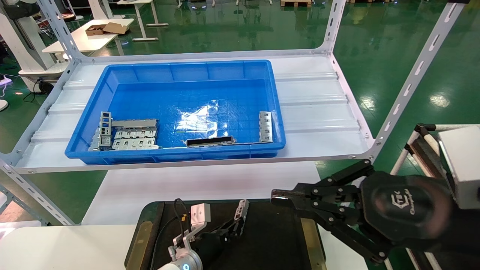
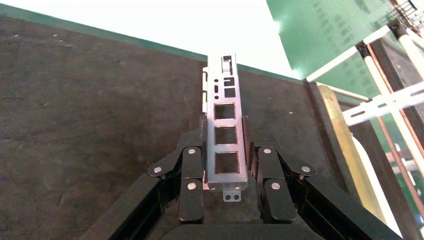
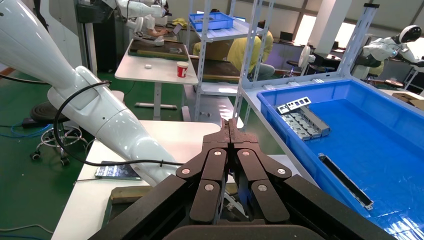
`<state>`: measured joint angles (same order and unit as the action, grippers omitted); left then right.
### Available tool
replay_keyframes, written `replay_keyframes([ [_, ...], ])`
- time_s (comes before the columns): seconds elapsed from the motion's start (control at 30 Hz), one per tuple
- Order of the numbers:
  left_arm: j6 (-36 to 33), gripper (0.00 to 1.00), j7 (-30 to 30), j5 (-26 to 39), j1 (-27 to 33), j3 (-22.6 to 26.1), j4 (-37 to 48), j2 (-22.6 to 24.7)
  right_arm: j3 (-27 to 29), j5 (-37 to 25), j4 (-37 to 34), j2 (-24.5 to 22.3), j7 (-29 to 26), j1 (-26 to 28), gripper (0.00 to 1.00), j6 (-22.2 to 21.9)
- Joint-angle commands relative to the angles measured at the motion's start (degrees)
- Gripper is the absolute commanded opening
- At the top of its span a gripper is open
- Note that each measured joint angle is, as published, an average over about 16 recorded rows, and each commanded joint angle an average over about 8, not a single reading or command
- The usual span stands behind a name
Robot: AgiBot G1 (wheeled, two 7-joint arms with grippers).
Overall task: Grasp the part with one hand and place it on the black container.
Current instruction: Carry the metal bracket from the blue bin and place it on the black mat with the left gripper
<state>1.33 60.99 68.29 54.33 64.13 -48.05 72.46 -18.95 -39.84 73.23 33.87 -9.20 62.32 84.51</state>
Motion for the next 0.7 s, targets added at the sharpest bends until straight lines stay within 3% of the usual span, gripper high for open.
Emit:
replay_keyframes([
  [0.03, 0.7, 0.0, 0.5, -0.5, 0.0, 0.5, 0.6, 0.4, 0.0, 0.0, 0.0, 0.0, 0.0, 0.0, 0.0, 0.0],
  [0.13, 1.4, 0.0, 0.9, -1.4, 0.1, 1.2, 1.1, 0.6, 0.0, 0.0, 0.0, 0.0, 0.0, 0.0, 0.0, 0.0],
  [0.2, 1.8, 0.09, 1.0, -2.0, 0.2, 1.8, 1.2, 0.7, 0.0, 0.0, 0.0, 0.0, 0.0, 0.0, 0.14, 0.0],
  [0.4, 2.9, 0.82, 1.3, -3.8, 0.5, 3.5, 1.6, 1.0, 0.0, 0.0, 0.0, 0.0, 0.0, 0.0, 0.89, 0.0],
  [0.43, 3.1, 0.92, 1.3, -4.1, 0.6, 3.8, 1.6, 1.0, 0.0, 0.0, 0.0, 0.0, 0.0, 0.0, 0.97, 0.0],
  [0.5, 3.4, 1.0, 1.3, -4.7, 0.8, 4.4, 1.7, 1.2, 0.0, 0.0, 0.0, 0.0, 0.0, 0.0, 1.0, 0.0],
  [0.7, 4.3, 1.0, 1.2, -6.8, 1.7, 6.3, 1.6, 1.5, 0.0, 0.0, 0.0, 0.0, 0.0, 0.0, 1.0, 0.0],
])
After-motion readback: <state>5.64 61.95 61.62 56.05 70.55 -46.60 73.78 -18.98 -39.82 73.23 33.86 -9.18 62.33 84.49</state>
